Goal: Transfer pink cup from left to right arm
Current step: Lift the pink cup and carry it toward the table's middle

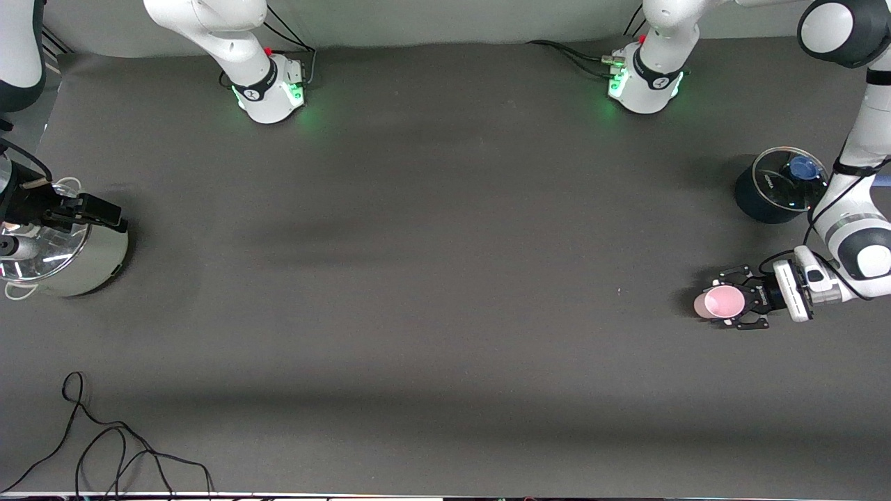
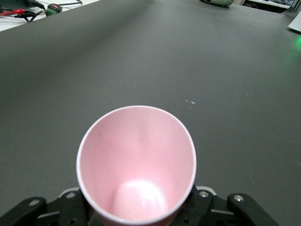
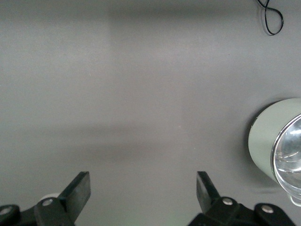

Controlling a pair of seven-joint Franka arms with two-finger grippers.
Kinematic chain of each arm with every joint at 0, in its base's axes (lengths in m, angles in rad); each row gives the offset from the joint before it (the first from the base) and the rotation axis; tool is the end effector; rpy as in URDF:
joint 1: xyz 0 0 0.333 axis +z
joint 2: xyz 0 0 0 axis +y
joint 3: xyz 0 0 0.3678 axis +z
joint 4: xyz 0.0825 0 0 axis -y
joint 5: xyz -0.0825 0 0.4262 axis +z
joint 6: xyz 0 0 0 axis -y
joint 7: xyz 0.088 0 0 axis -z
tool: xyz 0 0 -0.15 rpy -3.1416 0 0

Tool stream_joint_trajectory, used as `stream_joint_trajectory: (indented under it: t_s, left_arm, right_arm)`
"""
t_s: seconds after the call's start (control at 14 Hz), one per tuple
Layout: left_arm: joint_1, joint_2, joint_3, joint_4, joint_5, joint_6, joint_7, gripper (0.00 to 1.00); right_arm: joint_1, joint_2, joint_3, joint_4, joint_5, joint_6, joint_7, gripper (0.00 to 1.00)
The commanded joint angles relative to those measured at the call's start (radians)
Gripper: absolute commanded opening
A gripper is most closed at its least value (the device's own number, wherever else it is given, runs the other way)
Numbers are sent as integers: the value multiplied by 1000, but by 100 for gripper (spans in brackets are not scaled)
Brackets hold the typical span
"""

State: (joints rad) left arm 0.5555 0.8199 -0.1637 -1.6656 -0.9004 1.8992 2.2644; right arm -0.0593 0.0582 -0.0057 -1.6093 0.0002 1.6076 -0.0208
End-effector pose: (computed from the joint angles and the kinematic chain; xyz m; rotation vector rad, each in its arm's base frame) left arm 0.6613 0.1846 0.1057 1.8158 -1.3415 0.8729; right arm 0.6135 -0.0398 0.5813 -3.1370 0.0694 0.0939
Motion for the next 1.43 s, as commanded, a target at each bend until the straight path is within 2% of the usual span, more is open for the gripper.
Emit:
stream_joint_trajectory:
  t_s: [0.0, 0.14, 0.36, 0.71, 1.07, 1.36]
  left_arm:
    - [-6, -8, -42, 3, -40, 6, 18, 0]
    - [-14, -8, -100, 9, -78, 27, -21, 0]
    - [-84, -10, -161, 41, -98, 128, -149, 0]
    - [-233, -10, -273, 119, -130, 381, -377, 0]
    - [-382, -7, -444, 138, -183, 810, -587, 0]
    - [-599, -13, -462, 171, -175, 1137, -845, 0]
  right_arm:
    - [12, 8, -10, 22, -6, -15, -16, 100]
    - [12, 8, -10, 22, -5, -15, -16, 100]
    - [10, 8, -10, 22, -5, -14, -16, 100]
    - [10, 9, -10, 31, -5, -14, -13, 100]
    - [12, 9, -10, 37, -3, -14, -7, 100]
    - [12, 9, -8, 37, 15, -14, -5, 100]
